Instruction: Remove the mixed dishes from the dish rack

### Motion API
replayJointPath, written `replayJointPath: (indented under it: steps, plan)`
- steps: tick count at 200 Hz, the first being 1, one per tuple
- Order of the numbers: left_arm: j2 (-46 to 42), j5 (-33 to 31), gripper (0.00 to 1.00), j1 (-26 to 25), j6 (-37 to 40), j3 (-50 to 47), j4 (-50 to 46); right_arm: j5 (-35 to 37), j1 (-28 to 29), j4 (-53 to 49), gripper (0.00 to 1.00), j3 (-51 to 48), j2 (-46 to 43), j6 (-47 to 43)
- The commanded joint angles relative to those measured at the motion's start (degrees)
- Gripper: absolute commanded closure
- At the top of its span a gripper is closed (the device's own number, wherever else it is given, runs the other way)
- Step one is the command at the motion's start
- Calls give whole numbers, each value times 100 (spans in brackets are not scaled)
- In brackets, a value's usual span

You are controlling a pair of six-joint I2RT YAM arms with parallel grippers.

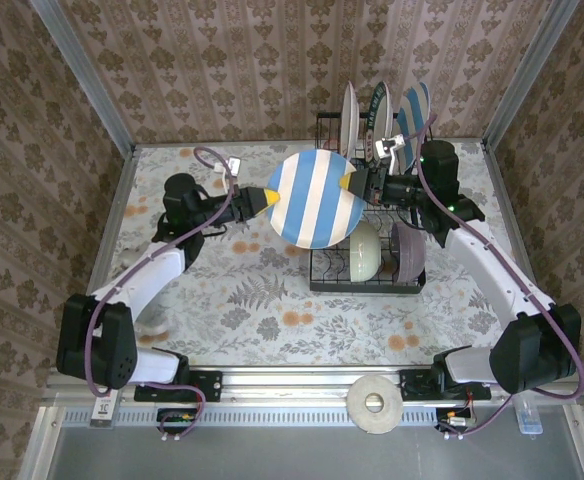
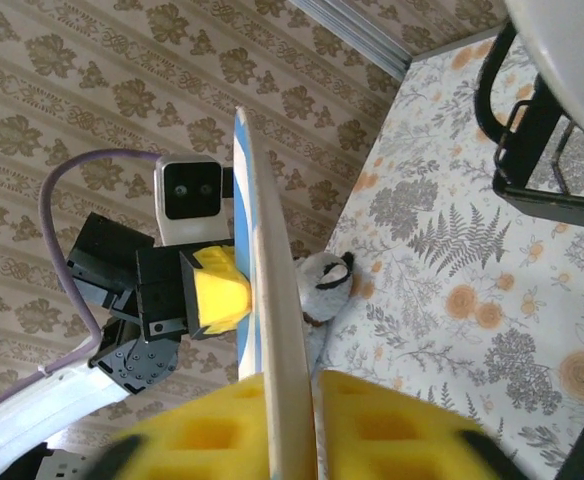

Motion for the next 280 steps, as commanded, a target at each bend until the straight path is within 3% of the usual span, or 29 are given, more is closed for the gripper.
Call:
replayJointPath:
  steps: [1,23,36,91,138,171,215,237,280]
  plan:
    - [-259,-195,100,-29,192,-65,21,-213,60,208,51,48,-90,10]
    - [-376,-280,100,26,136,-94,19,-129,58,162,13,30,-205,-65]
    - [-438,-360,100,63,85,-112,19,13,53,74,0,27,-331,-165]
    - [-867,-962,100,455,-38,-165,10,1220,185,-851,0,351,-1152,-811]
    - [-1230,-1603,100,1255,32,-460,-107,1664,191,-1010,0,316,-1617,-967]
    - [-1203,-2464,100,1580,412,-629,-752,2059,190,-1237,0,209,-1824,-1029]
    - [-395,-3057,100,1735,587,-522,-884,2802,147,-1430,0,-89,-2219,-1018]
    - [244,-3238,100,1751,786,-275,-1108,2755,131,-1482,0,-169,-2304,-1109]
    - [1513,-3112,100,1792,807,160,-596,2502,121,-1620,0,-177,-2299,-1335]
